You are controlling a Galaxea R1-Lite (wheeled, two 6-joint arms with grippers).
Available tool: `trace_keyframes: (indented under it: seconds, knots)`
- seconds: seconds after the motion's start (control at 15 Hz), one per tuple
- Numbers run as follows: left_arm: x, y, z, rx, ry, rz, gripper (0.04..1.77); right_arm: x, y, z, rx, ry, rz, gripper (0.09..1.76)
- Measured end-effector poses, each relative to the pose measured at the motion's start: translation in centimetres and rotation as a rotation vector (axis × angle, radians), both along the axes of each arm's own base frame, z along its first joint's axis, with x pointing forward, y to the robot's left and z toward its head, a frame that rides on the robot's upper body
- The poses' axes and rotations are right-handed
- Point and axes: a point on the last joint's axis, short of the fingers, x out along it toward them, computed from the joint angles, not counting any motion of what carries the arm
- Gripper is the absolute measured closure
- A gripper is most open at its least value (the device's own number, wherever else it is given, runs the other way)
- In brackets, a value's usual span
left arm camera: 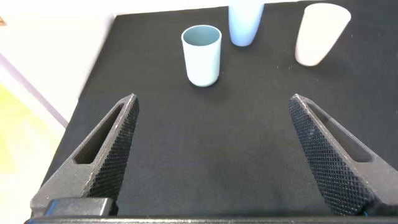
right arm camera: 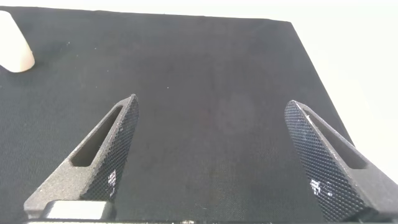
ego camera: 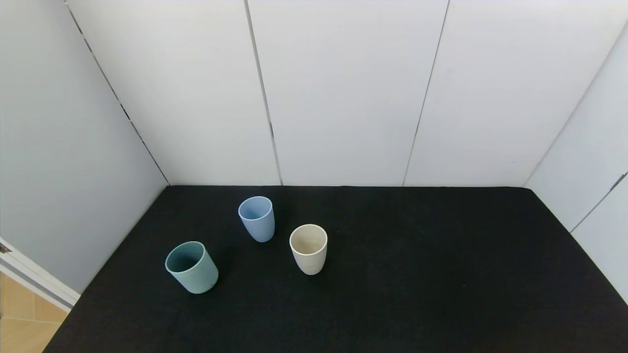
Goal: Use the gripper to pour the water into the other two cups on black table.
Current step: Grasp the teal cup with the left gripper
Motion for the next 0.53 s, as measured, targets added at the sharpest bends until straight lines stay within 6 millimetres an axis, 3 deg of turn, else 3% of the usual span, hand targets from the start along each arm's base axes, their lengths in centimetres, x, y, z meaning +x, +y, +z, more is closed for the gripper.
trace_keyframes:
  seconds: [0.27,0.53]
  knots:
    - [-0.5,-0.1,1.1,-0.001,0.003,-0.053,0.09,0.0,0.0,0.0,0.0,0.0,0.0,0.14]
    - [-1.3,-0.3,4.2,-0.001,0.038,-0.118,0.09,0.0,0.0,0.0,0.0,0.0,0.0,0.14]
